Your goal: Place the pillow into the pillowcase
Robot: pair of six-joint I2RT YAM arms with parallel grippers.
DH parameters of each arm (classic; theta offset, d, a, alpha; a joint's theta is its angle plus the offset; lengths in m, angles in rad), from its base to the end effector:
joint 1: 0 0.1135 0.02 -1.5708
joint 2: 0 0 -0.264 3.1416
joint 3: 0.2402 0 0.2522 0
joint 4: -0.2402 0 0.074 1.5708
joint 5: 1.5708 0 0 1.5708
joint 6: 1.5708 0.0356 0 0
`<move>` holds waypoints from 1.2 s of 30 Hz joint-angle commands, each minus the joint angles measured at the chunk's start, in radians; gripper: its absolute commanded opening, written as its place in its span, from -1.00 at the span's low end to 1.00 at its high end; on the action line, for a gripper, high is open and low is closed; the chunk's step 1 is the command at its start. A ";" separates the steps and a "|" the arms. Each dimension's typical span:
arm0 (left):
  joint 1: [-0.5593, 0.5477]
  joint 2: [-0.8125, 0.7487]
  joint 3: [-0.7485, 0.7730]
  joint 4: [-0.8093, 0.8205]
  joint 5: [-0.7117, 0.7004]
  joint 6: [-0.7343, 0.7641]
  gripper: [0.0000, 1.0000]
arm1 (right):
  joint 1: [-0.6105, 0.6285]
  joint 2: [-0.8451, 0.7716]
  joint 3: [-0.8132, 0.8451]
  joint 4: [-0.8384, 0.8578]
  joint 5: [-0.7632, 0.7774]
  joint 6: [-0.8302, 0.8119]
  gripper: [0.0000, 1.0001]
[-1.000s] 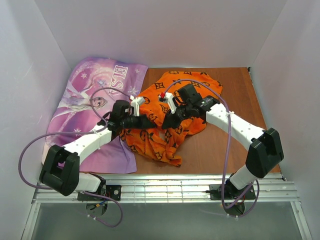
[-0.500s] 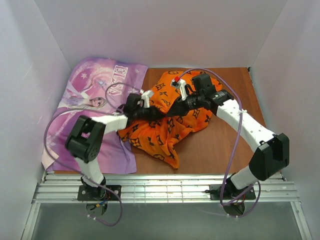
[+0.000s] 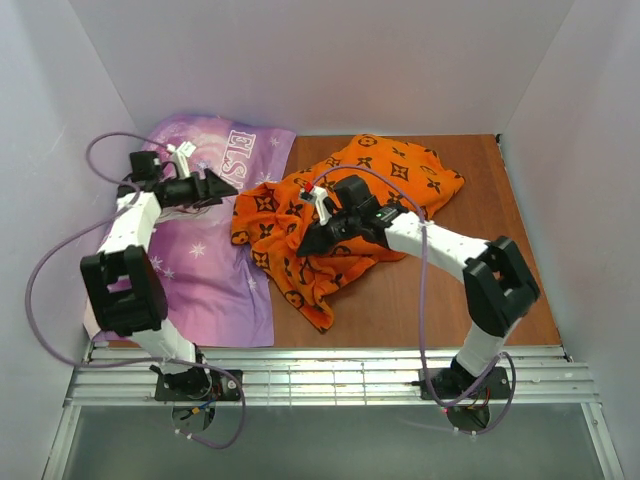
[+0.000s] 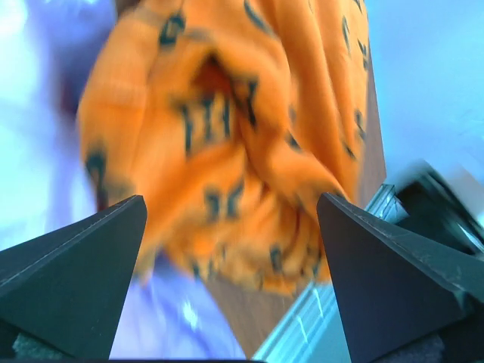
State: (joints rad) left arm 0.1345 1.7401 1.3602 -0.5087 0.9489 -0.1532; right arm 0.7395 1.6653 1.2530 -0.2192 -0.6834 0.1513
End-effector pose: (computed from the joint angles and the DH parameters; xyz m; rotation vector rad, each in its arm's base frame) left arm 0.3745 0.0215 0.2651 0.0828 2.2677 -1.1539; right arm 0.2622 0.2696 0.2731 -1.0550 2.0632 1.2305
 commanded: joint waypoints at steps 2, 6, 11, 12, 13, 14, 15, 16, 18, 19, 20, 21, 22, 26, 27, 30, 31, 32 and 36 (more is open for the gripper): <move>0.060 -0.241 -0.134 -0.272 0.050 0.185 0.73 | 0.003 0.170 0.112 0.130 0.106 0.088 -0.97; -0.001 -0.369 -0.298 -0.111 -0.146 0.097 0.76 | 0.003 0.342 0.357 0.107 0.110 0.076 -0.97; -0.200 -0.249 -0.311 0.034 -0.255 0.012 0.62 | -0.098 0.358 0.562 -0.091 -0.020 -0.027 0.27; -0.257 -0.211 -0.302 0.068 -0.268 -0.017 0.58 | -0.132 0.326 0.530 -0.094 -0.078 -0.030 0.42; -0.281 -0.121 -0.247 0.091 -0.280 -0.029 0.51 | -0.209 0.250 0.492 -0.106 -0.088 -0.042 0.57; -0.329 -0.055 -0.209 0.128 -0.286 -0.034 0.47 | -0.251 0.210 0.421 -0.120 -0.093 -0.058 0.60; -0.348 0.005 -0.161 0.137 -0.283 -0.022 0.43 | -0.293 0.170 0.375 -0.137 -0.081 -0.077 0.61; -0.375 0.142 -0.031 0.142 -0.291 -0.011 0.38 | -0.369 0.093 0.308 -0.188 -0.024 -0.147 0.66; -0.383 0.281 0.131 0.131 -0.308 0.048 0.38 | -0.434 0.025 0.237 -0.250 0.056 -0.238 0.69; -0.381 0.424 0.222 0.109 -0.337 0.073 0.38 | -0.493 -0.033 0.208 -0.293 0.094 -0.316 0.70; -0.374 0.482 0.423 0.061 -0.360 0.101 0.43 | -0.520 -0.056 0.171 -0.310 0.172 -0.358 0.70; -0.369 0.540 0.517 0.038 -0.369 0.131 0.47 | -0.546 -0.076 0.114 -0.318 0.203 -0.392 0.70; -0.366 0.579 0.593 0.003 -0.399 0.206 0.52 | -0.596 -0.111 0.085 -0.325 0.231 -0.465 0.71; -0.355 0.542 0.726 -0.001 -0.464 0.329 0.82 | -0.695 -0.115 0.031 -0.316 0.376 -0.573 0.76; -0.355 0.504 0.652 0.010 -0.476 0.355 0.87 | -0.730 -0.083 0.043 -0.315 0.418 -0.582 0.78; -0.355 0.292 0.387 0.081 -0.492 0.444 0.91 | -0.810 0.002 0.078 -0.307 0.495 -0.599 0.83; -0.355 0.239 0.320 0.117 -0.493 0.452 0.92 | -0.827 0.023 0.103 -0.309 0.499 -0.599 0.83; -0.358 0.192 0.242 0.130 -0.474 0.464 0.93 | -0.842 0.039 0.108 -0.309 0.505 -0.611 0.84; -0.413 -0.041 -0.107 0.179 -0.535 0.481 0.93 | -0.861 0.097 0.065 -0.261 0.521 -0.621 0.86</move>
State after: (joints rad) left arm -0.2283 1.8439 1.4174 -0.3843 0.4656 0.2604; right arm -0.1257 1.7611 1.3174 -0.5186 -0.2050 -0.4267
